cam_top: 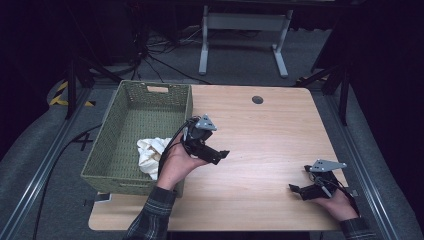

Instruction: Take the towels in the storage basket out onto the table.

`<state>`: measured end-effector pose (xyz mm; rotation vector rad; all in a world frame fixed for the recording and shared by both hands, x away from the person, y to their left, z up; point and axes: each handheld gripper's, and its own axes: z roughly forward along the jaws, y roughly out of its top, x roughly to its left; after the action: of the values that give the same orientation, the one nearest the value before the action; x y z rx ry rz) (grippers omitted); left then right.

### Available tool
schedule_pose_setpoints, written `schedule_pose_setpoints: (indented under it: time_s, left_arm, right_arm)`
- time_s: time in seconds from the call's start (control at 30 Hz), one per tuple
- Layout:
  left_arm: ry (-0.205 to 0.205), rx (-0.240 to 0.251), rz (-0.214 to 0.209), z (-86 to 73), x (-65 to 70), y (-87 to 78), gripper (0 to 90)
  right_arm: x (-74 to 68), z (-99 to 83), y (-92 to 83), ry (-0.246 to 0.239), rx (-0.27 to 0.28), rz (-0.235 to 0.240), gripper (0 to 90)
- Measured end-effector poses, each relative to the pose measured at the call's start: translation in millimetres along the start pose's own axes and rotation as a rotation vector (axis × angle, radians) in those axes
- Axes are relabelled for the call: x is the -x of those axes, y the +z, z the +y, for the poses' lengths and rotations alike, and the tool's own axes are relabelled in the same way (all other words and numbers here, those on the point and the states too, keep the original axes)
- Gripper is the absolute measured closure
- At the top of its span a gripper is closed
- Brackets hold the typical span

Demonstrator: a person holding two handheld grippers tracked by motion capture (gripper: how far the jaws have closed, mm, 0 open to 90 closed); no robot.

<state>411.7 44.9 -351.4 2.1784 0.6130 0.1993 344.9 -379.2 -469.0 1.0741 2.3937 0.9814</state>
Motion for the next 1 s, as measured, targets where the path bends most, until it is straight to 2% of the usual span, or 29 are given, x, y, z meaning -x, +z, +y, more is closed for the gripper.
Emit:
schedule_pose_setpoints:
  time_s: [0.07, 0.17, 0.3, 0.43, 0.47, 0.5, 1.0]
  left_arm:
    - [-0.009, 0.009, 0.002, -1.0, -0.3, -0.8, 4.8]
    - [0.000, -0.003, 0.006, -3.1, -3.6, -5.1, 4.9]
    - [-0.022, 0.004, 0.009, -7.9, -8.3, -11.8, 5.1]
    - [-0.031, 0.016, 0.018, -11.3, -12.3, -17.6, 5.1]
    - [-0.020, 0.005, 0.017, -11.7, -13.8, -19.1, 5.1]
    - [-0.035, 0.009, 0.017, -12.7, -13.9, -19.5, 5.1]
    - [-0.057, 0.016, 0.043, -27.1, -27.8, -38.2, 5.5]
  right_arm:
    - [0.0, 0.0, 0.0, 0.000, 0.000, 0.000, 0.4]
    - [0.0, 0.0, 0.0, -0.001, 0.000, 0.000, 0.4]
    - [0.0, 0.0, 0.0, -0.001, 0.000, 0.000, 0.4]
    - [0.0, 0.0, 0.0, -0.001, 0.000, 0.000, 0.4]
    - [0.0, 0.0, 0.0, -0.001, 0.000, 0.000, 0.4]
    - [0.0, 0.0, 0.0, -0.001, 0.000, 0.000, 0.4]
    - [0.0, 0.0, 0.0, 0.000, 0.000, 0.000, 0.4]
